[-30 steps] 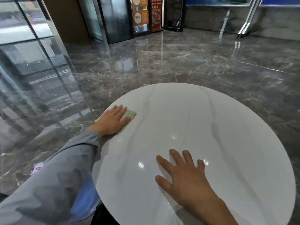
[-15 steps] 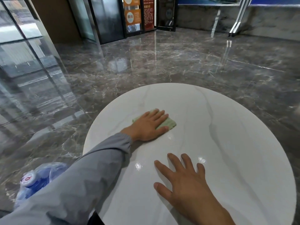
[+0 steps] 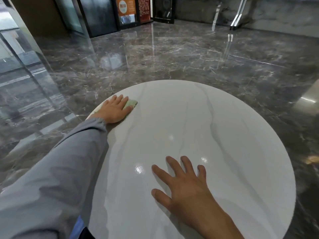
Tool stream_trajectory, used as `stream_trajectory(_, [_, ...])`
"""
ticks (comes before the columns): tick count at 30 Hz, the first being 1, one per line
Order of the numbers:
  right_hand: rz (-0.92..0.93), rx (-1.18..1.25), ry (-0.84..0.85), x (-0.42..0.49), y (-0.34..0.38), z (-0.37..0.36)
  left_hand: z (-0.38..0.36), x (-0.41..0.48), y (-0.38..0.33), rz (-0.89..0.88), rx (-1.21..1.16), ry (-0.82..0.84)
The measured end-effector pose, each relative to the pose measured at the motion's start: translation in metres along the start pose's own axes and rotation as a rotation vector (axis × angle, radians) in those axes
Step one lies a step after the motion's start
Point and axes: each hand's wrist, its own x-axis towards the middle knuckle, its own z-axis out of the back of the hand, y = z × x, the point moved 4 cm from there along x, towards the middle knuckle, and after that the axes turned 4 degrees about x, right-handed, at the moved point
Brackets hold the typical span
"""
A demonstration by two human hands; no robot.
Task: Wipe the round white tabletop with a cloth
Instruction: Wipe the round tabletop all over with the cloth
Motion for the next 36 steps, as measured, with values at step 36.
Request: stream_trajectory(36, [0.173, 0.123, -0.242, -0.047, -0.003, -0.020, -0.041, -0.305, -0.150, -0.106, -0.454, -0.384])
